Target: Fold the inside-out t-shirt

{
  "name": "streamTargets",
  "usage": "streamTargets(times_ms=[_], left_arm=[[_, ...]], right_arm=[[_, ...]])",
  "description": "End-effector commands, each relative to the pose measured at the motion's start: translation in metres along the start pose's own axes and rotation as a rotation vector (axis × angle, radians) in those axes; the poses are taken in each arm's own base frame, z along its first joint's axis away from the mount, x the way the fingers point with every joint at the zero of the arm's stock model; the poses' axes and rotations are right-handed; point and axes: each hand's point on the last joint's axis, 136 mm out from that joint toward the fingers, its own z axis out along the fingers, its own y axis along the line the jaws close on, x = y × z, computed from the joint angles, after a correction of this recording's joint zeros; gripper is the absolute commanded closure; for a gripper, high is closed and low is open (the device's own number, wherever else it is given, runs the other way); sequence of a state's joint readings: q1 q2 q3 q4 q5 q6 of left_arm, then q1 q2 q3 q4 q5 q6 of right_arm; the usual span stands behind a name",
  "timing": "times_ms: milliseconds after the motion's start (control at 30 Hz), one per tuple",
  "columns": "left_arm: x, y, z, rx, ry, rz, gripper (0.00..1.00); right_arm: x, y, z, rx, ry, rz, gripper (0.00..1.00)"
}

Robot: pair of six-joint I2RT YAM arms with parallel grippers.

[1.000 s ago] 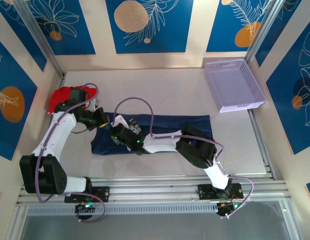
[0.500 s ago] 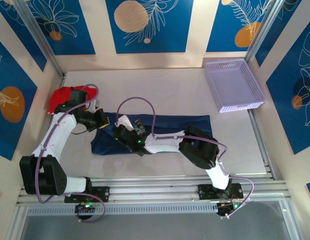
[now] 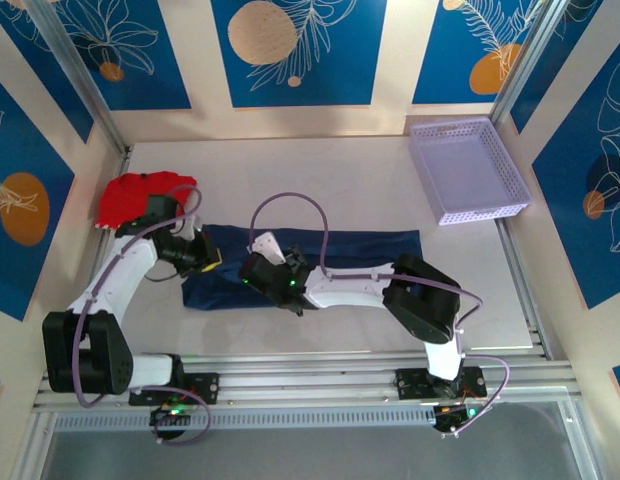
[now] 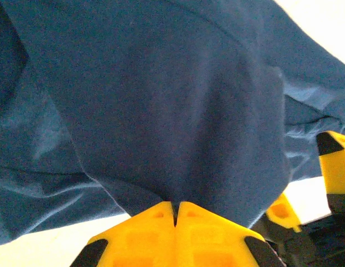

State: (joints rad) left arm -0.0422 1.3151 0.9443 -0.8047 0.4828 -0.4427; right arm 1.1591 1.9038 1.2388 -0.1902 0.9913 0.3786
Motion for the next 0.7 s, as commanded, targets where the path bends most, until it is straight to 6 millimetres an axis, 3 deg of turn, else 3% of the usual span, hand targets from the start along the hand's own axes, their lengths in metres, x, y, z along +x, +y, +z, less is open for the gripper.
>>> streamTargets(times_ms=[0,167,333,433,667], left_arm=[[0.012,-0.003,0.007,0.019,0.018,-0.007,1.0],[0.03,0.007,0.022,-0.02,0.057,-0.028,0.91],[0.038,0.025,0.024,-0.096,0.029,-0.043,0.66],[0.033,0.03,0.02,-0.128,-0.01,-0.033,0.5],[0.007,0.014,0.017,-0.084,-0.095,0.007,0.43]], right_arm=[[0.004,-0.012,-0.012,0.022,0.013,0.015,0.25],[0.021,-0.013,-0.013,-0.017,0.056,-0.017,0.24],[0.042,-0.016,-0.012,-0.053,0.117,-0.058,0.18],[0.049,-0.021,-0.015,-0.082,0.138,-0.074,0.15],[0.049,-0.026,-0.036,-0.227,0.141,-0.066,0.12]])
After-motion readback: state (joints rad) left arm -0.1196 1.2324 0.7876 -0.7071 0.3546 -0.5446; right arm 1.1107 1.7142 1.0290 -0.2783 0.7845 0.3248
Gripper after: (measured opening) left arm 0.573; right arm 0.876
